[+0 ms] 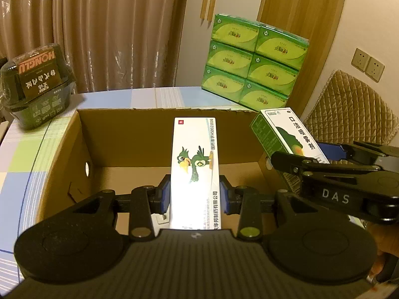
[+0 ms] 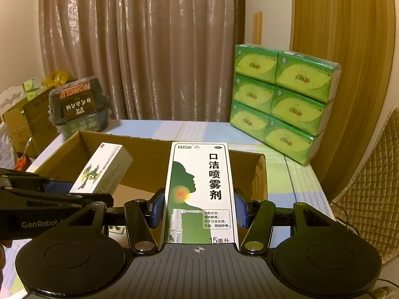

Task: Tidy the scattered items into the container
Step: 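Lower the cream box into the box with the left tool while the right releases the spray box, then move both tools back toward the remaining items on the table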

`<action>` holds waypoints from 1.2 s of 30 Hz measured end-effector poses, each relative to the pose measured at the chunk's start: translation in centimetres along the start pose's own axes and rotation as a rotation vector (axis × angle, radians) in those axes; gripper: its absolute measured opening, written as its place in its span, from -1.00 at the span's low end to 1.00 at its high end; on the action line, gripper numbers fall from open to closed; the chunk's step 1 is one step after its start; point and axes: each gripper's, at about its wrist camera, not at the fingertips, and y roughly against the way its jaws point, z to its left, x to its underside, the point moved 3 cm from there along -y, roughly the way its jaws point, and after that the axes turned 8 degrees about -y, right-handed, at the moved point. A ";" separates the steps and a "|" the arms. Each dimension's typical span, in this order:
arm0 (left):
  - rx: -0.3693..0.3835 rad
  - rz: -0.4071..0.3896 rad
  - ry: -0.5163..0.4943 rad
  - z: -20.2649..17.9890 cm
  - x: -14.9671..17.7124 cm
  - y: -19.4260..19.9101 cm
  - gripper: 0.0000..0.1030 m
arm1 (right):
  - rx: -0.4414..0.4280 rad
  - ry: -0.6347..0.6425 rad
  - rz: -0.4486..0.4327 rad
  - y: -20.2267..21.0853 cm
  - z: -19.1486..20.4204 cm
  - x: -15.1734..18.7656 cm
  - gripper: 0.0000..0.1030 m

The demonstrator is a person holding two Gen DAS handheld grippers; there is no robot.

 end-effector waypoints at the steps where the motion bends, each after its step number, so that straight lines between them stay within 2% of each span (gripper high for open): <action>1: 0.001 0.001 0.001 -0.1 0.0 -0.1 -0.36 | 0.001 -0.002 0.002 -0.2 -0.1 0.1 0.03; 4: 0.005 -0.004 0.015 -0.2 0.0 -0.5 -0.35 | 0.003 -0.006 0.005 -0.4 -0.3 0.4 0.03; 6: 0.001 -0.008 0.028 -0.1 0.0 -0.5 -0.25 | 0.004 -0.005 0.007 -0.5 -0.5 0.6 0.03; 15: -0.019 0.000 0.035 0.9 1.4 0.4 -0.25 | -0.002 -0.018 0.024 -0.8 -0.5 1.2 0.03; 19: -0.022 -0.001 0.041 1.1 1.8 0.8 -0.25 | -0.042 -0.026 0.005 -0.6 -0.1 1.0 0.04; 21: -0.022 -0.002 0.042 1.2 2.0 1.0 -0.25 | -0.043 -0.036 -0.016 -0.3 -0.1 0.6 0.42; 27: -0.032 -0.013 0.039 1.5 2.7 2.2 -0.25 | -0.043 -0.044 -0.041 1.4 -0.4 0.5 0.43; 36: -0.043 -0.040 0.039 1.2 4.4 5.9 -0.17 | -0.036 -0.061 -0.079 6.4 -1.2 2.5 0.43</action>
